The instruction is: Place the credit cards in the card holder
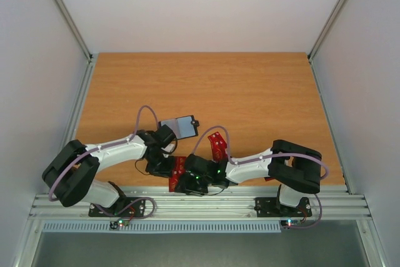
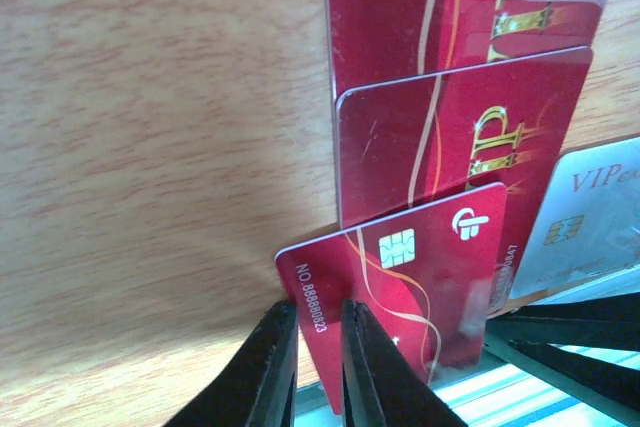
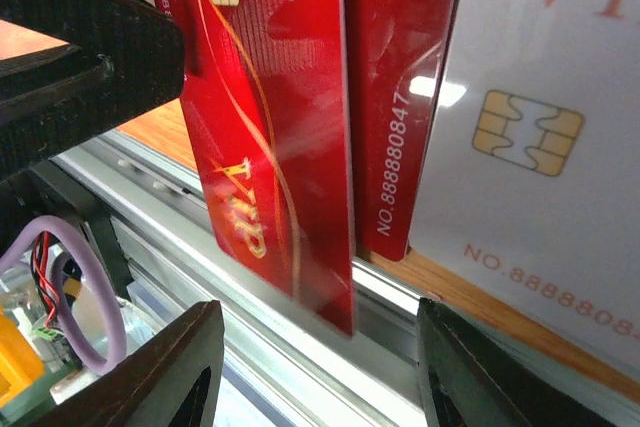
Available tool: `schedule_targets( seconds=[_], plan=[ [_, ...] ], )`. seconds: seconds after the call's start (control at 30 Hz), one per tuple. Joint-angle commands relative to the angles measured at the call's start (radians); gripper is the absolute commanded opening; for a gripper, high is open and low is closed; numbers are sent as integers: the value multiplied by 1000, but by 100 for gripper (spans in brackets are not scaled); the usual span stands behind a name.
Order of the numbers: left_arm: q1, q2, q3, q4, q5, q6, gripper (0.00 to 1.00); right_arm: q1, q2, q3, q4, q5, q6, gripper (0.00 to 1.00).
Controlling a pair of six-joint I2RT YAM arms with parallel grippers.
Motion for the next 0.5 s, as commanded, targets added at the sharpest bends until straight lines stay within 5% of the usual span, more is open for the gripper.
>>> schedule_targets(
  seconds=[0.0,0.47],
  plan=[
    [-4,6,-18,39,0,-7,16,10,24,-14,44,33,-2,54],
    [-5,35,-19,38,-7,-5,16,10,52,-27,150,37,-15,51]
  ],
)
